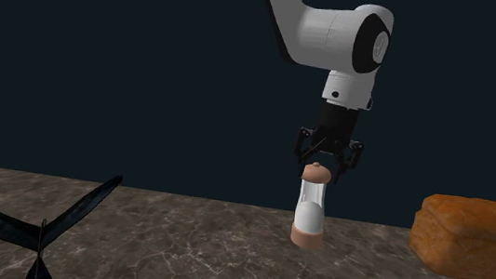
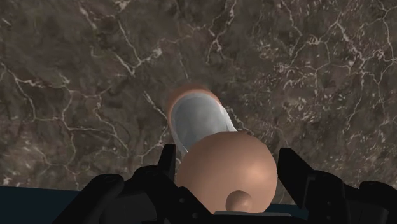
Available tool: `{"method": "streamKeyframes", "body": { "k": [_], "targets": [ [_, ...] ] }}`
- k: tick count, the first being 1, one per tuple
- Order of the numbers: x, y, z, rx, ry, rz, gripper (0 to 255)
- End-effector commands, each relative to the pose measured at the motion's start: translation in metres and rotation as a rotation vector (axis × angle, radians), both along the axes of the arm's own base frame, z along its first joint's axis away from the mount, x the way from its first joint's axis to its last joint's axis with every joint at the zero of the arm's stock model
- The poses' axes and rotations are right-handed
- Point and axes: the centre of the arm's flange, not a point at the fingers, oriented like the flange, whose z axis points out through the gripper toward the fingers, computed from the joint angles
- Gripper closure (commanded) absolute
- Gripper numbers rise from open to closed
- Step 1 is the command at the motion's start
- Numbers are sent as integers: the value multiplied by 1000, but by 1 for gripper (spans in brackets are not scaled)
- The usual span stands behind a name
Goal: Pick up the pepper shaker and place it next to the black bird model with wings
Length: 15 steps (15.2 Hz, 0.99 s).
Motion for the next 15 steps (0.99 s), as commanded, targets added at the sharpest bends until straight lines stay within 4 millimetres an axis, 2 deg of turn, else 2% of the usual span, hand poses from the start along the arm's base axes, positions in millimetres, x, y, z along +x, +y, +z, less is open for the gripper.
{"method": "streamKeyframes", "body": {
  "k": [1, 15],
  "targets": [
    [0, 0, 5, 0, 0, 0, 255],
    [0, 0, 79, 0, 0, 0, 255]
  ]
}}
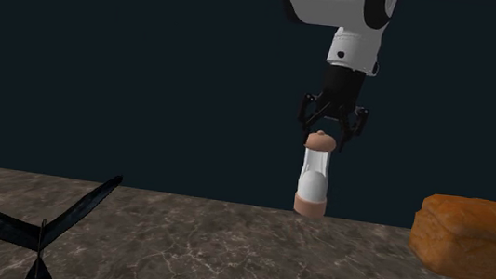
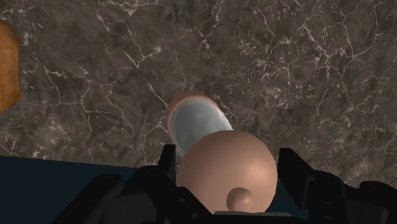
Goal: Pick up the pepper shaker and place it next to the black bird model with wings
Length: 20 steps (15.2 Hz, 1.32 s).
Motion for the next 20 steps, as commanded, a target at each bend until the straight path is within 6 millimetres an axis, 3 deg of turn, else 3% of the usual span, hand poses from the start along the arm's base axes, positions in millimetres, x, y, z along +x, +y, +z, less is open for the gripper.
{"method": "streamKeyframes", "body": {
  "k": [1, 20],
  "targets": [
    [0, -1, 11, 0, 0, 0, 255],
    [0, -1, 112, 0, 0, 0, 255]
  ]
}}
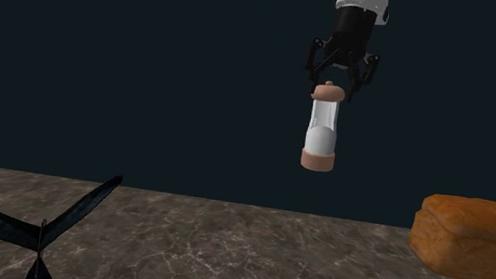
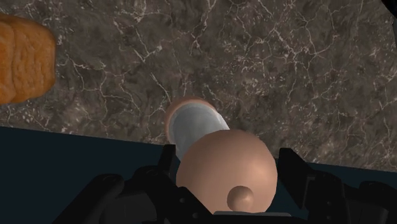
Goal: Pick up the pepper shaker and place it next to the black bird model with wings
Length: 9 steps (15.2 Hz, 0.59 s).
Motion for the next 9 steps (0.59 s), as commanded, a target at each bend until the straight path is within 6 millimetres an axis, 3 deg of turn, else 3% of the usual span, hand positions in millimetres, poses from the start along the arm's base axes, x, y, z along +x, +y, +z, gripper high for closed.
{"method": "streamKeyframes", "body": {
  "k": [1, 9],
  "targets": [
    [0, 1, 11, 0, 0, 0, 255],
    [0, 1, 53, 0, 0, 0, 255]
  ]
}}
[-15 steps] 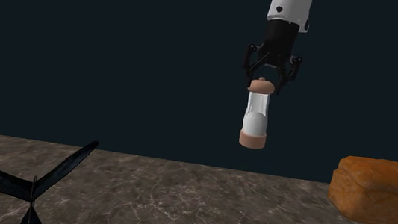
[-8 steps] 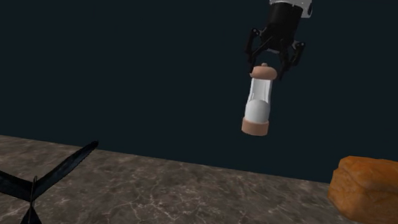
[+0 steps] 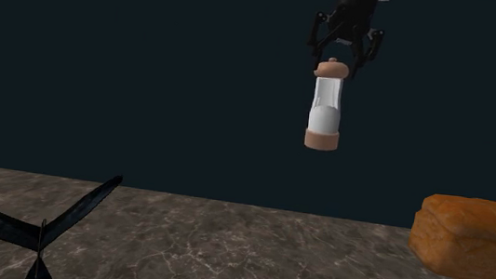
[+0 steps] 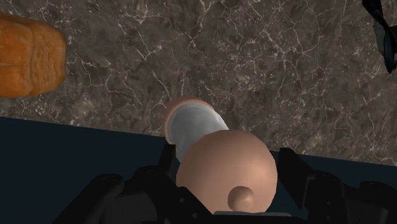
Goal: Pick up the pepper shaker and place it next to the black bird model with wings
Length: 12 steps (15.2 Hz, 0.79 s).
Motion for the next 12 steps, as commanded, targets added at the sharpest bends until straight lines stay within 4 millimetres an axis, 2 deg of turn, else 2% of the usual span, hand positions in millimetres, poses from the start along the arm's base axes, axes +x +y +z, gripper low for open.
{"method": "streamKeyframes", "body": {
  "k": [1, 6, 12],
  "targets": [
    [1, 0, 11, 0, 0, 0, 255],
    [1, 0, 35, 0, 0, 0, 255],
    [7, 79, 35, 0, 0, 0, 255]
  ]
}}
